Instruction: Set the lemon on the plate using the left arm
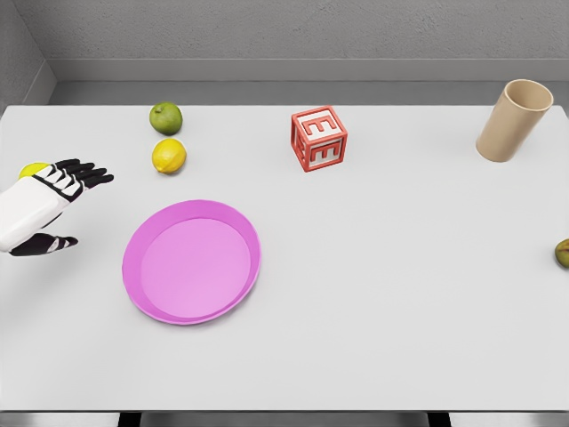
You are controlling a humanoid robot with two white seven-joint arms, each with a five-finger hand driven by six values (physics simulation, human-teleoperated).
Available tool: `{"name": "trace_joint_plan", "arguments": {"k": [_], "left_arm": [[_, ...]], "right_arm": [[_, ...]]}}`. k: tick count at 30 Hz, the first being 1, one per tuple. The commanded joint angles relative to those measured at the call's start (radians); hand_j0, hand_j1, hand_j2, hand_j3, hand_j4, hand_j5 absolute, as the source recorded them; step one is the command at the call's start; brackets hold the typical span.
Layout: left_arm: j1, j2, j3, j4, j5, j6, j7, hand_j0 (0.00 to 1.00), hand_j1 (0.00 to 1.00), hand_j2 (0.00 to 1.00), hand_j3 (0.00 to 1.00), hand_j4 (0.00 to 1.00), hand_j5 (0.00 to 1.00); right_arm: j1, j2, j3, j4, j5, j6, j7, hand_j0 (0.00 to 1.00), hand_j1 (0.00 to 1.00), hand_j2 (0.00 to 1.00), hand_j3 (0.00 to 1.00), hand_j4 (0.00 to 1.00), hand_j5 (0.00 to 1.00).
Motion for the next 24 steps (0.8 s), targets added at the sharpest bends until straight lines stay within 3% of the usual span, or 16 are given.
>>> {"name": "trace_joint_plan", "arguments": {"k": [1,8,15,24], "left_arm": [[0.0,0.002,0.0,-0.003,0.007,0.001,0.001,1.0,1.0,1.0,1.0,1.0,1.0],[-0.017,0.016,0.006,-0.001,0.004,0.001,0.001,1.0,1.0,1.0,1.0,1.0,1.0],[-0.11,0.042,-0.012,0.011,-0.111,0.001,0.001,1.0,1.0,1.0,1.0,1.0,1.0],[-0.27,0.045,-0.169,0.054,-0.128,0.001,0.001,1.0,1.0,1.0,1.0,1.0,1.0]], "right_arm": [[0.0,0.0,0.0,0.002,0.0,0.0,0.0,1.0,1.0,1.0,1.0,1.0,1.0],[0.005,0.0,0.0,0.003,0.0,0.0,0.0,1.0,1.0,1.0,1.0,1.0,1.0],[0.005,0.0,0.0,0.003,0.0,0.0,0.0,1.0,1.0,1.0,1.0,1.0,1.0],[0.005,0.0,0.0,0.003,0.0,0.0,0.0,1.0,1.0,1.0,1.0,1.0,1.0]]}}
